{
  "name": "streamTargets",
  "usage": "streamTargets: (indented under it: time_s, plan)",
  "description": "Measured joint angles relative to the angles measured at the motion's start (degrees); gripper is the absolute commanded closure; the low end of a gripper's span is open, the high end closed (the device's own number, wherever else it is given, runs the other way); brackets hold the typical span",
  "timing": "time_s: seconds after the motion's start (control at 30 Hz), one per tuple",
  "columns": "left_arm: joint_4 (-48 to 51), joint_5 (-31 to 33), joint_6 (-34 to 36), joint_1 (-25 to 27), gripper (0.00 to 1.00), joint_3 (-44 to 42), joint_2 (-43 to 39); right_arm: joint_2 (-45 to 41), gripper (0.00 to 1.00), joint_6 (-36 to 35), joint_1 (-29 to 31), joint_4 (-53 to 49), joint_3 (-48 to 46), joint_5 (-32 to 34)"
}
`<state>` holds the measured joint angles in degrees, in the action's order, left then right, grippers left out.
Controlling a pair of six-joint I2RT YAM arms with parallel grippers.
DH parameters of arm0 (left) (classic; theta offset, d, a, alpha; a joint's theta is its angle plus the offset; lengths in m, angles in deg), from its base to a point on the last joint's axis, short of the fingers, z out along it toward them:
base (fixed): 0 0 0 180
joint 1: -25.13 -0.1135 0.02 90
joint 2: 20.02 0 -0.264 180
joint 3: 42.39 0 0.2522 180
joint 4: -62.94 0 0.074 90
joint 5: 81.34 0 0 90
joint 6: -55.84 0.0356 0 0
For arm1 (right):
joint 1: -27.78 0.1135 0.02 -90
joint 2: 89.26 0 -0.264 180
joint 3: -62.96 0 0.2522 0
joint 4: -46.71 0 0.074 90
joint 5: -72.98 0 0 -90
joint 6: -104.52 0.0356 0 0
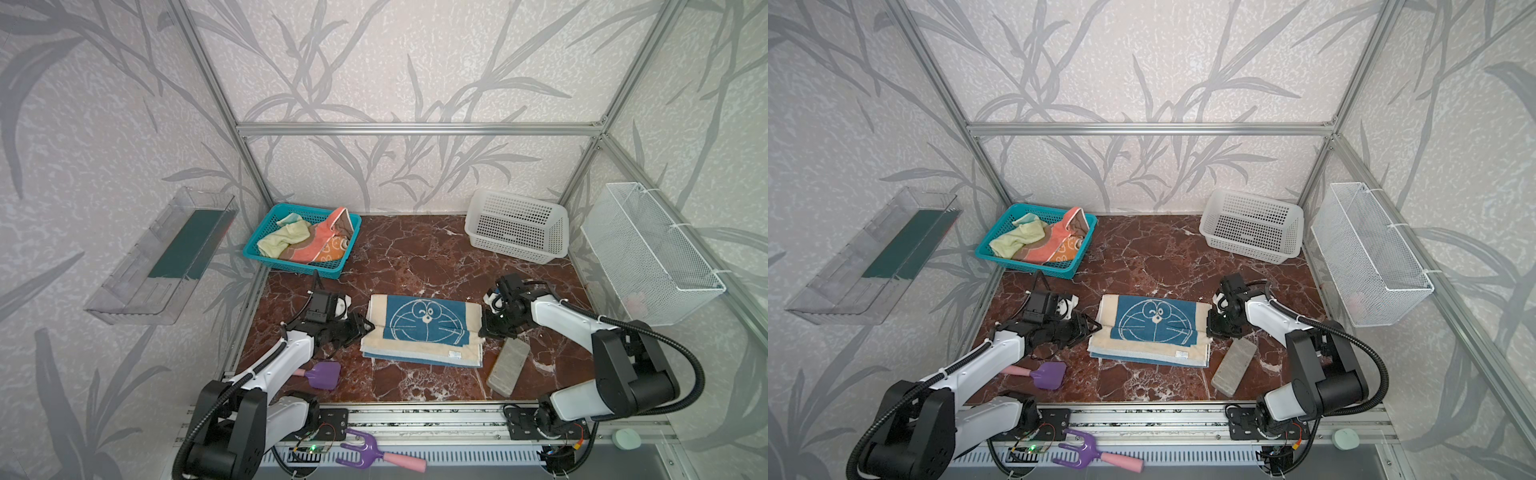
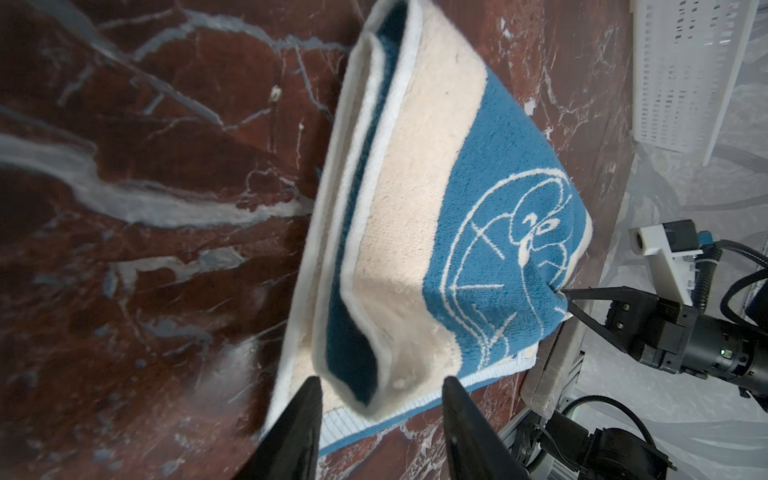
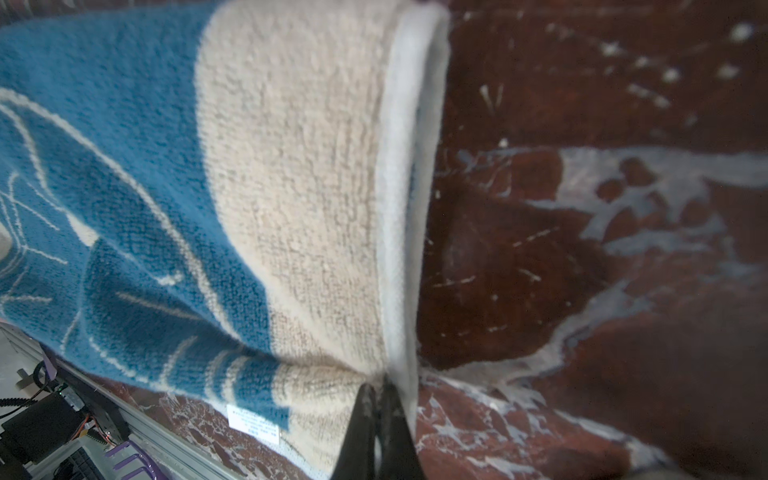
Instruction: Fold and stack the towels
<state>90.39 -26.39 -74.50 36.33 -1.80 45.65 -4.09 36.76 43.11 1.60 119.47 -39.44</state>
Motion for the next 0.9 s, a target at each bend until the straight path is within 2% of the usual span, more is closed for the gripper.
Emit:
streamTargets:
  time_s: [0.13,0.17,0.2,0.27,0.47,0.67,0.9]
  plan:
    - [-3.54,-1.53,-2.05,0.2,0.52,0.0,3.02,1.7,1.0,-0.02,0.0,1.42,1.03,0.5]
    - [-4.42,-1.9,-2.56,0.37,0.56,0.0,4.28,2.1,1.0,-0.02,0.0,1.66,1.36,0.59]
    - [-5.22,-2.34,-3.13,0.52,0.68,0.0,5.57,2.67,1.0,-0.04,0.0,1.99,1.79,0.72]
    - [-7.15,-3.02,-4.28,0.87,1.0,-0.11,7.87,4.13,1.0,-0.07,0.0,3.02,2.91,0.96]
    - [-11.58,-3.61,-5.09,1.05,1.0,1.4,11.98,10.6,1.0,-0.74,-0.26,5.51,8.61,1.09]
    - [-12.59,-3.65,-2.03,-0.7,1.0,12.37,20.5,18.86,1.0,-2.49,-1.77,5.95,19.8,1.57]
    - [-10.23,-3.43,3.02,-2.23,1.0,20.2,21.22,17.68,1.0,-6.45,-2.05,2.71,27.61,3.74]
